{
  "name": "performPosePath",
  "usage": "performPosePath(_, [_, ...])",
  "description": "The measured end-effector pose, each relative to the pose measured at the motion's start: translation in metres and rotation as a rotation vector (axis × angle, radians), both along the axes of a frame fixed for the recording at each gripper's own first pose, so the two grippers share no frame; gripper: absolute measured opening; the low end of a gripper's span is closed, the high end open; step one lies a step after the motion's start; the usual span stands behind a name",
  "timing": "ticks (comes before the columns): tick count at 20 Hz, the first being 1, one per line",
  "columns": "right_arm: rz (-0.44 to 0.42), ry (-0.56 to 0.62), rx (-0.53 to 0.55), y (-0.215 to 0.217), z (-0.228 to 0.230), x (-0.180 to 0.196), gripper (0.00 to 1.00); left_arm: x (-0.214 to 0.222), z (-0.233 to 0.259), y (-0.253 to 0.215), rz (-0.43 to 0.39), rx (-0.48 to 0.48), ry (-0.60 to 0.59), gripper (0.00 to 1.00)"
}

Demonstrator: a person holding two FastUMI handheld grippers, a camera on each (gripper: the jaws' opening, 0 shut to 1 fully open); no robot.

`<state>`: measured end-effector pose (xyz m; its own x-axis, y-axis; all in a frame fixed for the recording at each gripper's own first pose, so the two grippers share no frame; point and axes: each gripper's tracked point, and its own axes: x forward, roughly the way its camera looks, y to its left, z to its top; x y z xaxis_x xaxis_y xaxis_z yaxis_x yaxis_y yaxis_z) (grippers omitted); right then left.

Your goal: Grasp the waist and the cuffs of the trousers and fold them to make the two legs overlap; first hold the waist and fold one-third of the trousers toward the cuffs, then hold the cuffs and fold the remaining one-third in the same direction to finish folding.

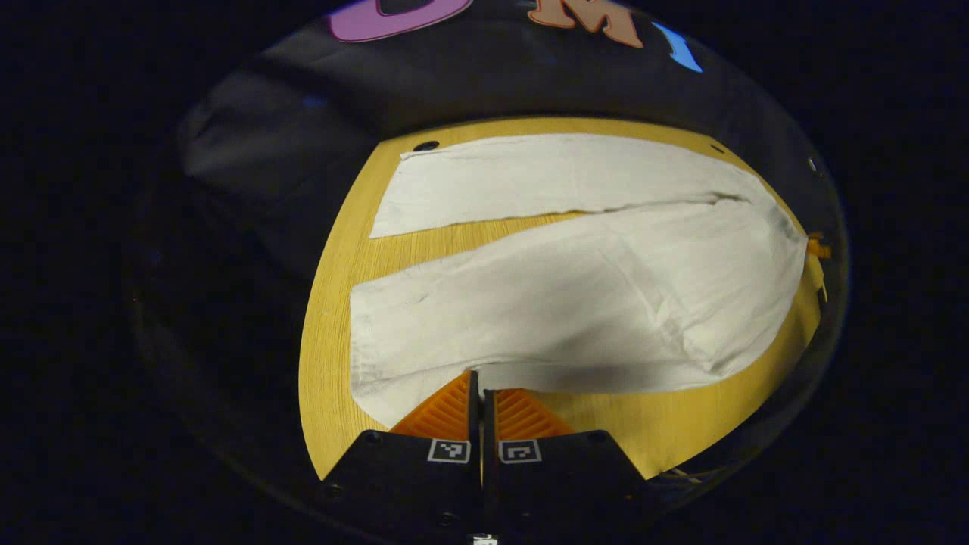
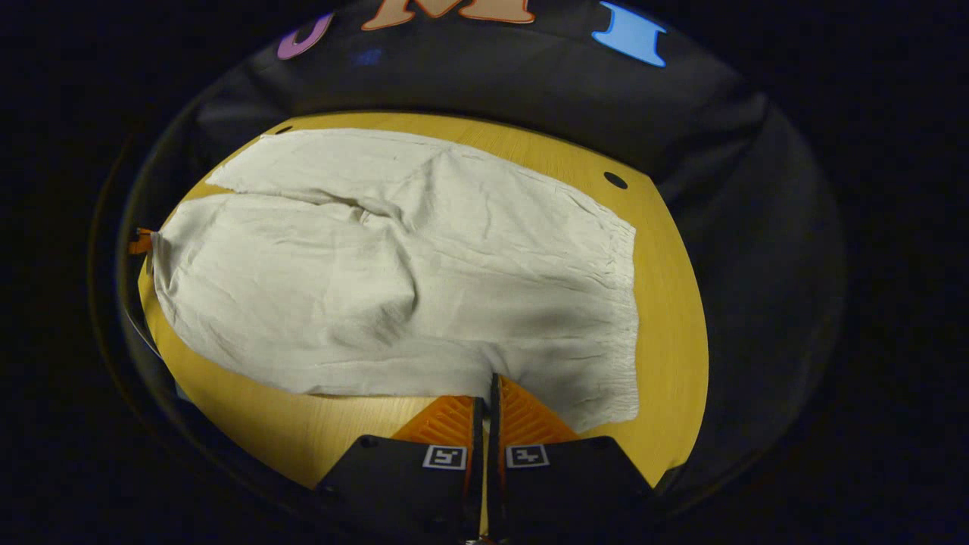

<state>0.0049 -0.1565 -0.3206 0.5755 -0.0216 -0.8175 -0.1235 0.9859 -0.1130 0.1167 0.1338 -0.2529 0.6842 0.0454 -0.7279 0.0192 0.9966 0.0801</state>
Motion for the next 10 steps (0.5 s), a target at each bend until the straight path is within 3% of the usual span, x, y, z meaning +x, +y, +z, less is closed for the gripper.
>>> performPosePath(4, [-0.1, -0.118, 0.057, -0.001, 0.028, 0.039, 0.05, 0.12, 0.052, 0.008, 0.071, -0.019, -0.145, 0.0])
performPosePath(10, [-0.153, -0.281, 0.107, -0.001, 0.079, 0.104, 0.05, 0.335, 0.146, 0.044, 0.184, -0.105, -0.338, 0.0])
